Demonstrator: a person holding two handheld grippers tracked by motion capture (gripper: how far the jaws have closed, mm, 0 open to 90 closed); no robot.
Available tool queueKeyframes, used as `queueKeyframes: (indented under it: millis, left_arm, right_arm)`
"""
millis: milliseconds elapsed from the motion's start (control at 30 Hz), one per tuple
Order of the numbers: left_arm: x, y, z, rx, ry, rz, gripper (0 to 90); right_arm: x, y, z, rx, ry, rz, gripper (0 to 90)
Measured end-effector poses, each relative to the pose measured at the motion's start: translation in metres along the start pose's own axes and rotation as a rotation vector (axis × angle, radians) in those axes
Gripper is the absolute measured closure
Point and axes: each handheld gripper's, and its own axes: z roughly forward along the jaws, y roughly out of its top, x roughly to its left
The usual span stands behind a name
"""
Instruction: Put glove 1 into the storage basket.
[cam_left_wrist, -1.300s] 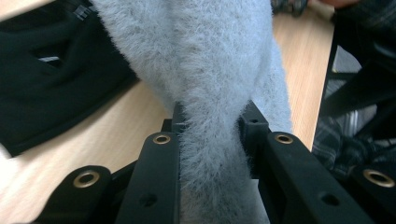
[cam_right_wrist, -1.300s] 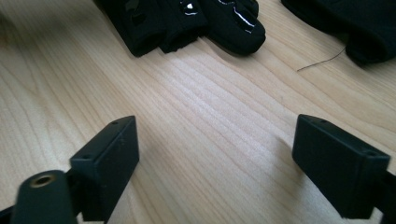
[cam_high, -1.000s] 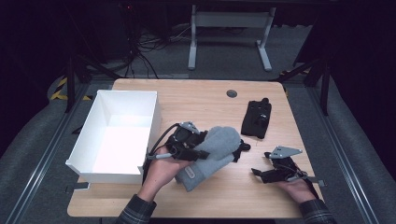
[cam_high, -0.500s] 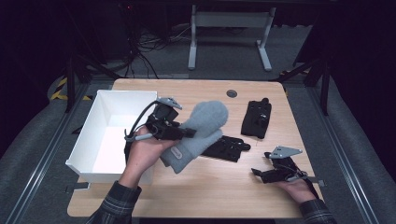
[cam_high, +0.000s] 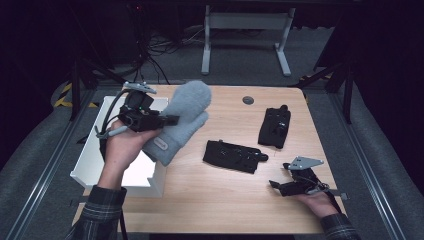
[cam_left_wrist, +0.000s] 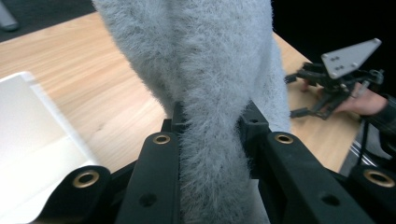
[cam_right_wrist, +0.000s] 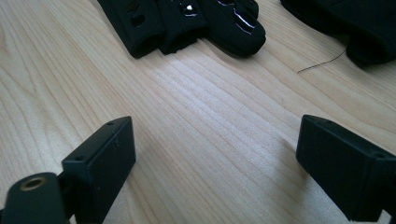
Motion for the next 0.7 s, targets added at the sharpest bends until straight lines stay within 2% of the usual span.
queueKeyframes:
  millis: [100,200,367,500,700]
  left_arm:
    - [0.011,-0.006,-0.010,-0.013,0.030,-0.029,74.8]
    - [0.024,-0.017,-0.019,-0.023,0.057,-0.076,74.8]
    - [0.043,-0.035,-0.028,-0.035,0.090,-0.135,74.8]
    - [0.058,-0.051,-0.030,-0.040,0.123,-0.189,74.7]
    - [0.078,-0.073,-0.026,-0.046,0.165,-0.276,74.8]
  right_arm:
    - [0.000,0.000,0.000,0.000,0.000,0.000,12.2]
    - [0.000,0.000,0.000,-0.001,-0.001,0.000,12.2]
    - [0.000,0.000,0.000,-0.002,0.000,0.001,12.2]
    - [0.000,0.000,0.000,-0.002,-0.001,0.001,12.2]
    - [0.000,0.000,0.000,-0.002,-0.002,0.002,12.2]
